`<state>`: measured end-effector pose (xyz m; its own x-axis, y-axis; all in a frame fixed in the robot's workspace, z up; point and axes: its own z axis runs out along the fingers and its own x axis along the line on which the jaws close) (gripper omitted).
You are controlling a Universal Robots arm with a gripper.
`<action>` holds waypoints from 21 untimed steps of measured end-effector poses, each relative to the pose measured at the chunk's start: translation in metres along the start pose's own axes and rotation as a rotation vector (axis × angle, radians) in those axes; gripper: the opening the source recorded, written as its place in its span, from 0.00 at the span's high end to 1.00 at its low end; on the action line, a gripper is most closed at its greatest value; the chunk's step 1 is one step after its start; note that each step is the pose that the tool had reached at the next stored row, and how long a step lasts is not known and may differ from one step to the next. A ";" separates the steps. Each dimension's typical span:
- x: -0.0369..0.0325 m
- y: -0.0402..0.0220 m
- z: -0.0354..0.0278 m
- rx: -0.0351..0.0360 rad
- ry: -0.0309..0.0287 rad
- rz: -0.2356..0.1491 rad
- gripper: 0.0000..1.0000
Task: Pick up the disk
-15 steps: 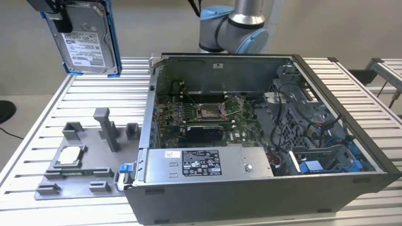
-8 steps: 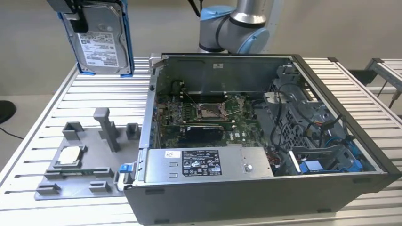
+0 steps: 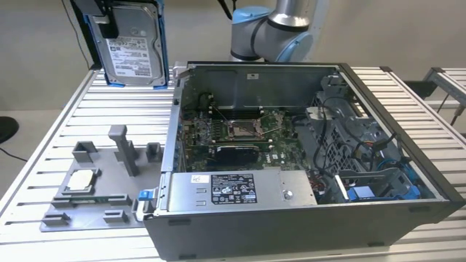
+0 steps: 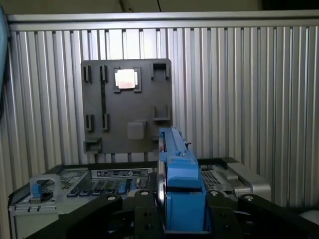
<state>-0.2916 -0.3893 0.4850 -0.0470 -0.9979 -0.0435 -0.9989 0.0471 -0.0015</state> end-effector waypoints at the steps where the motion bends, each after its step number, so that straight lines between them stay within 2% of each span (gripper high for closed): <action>1: -0.0001 -0.0028 0.0001 0.0048 -0.0002 0.000 1.00; 4: -0.0006 -0.0120 0.0003 0.0159 -0.0008 -0.001 1.00; 7: -0.0011 -0.0242 0.0010 0.0205 -0.0010 -0.001 1.00; 21: -0.0040 -0.0879 0.0049 0.0216 -0.0011 -0.001 1.00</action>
<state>-0.2036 -0.3893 0.4804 -0.0461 -0.9979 -0.0446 -0.9986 0.0472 -0.0231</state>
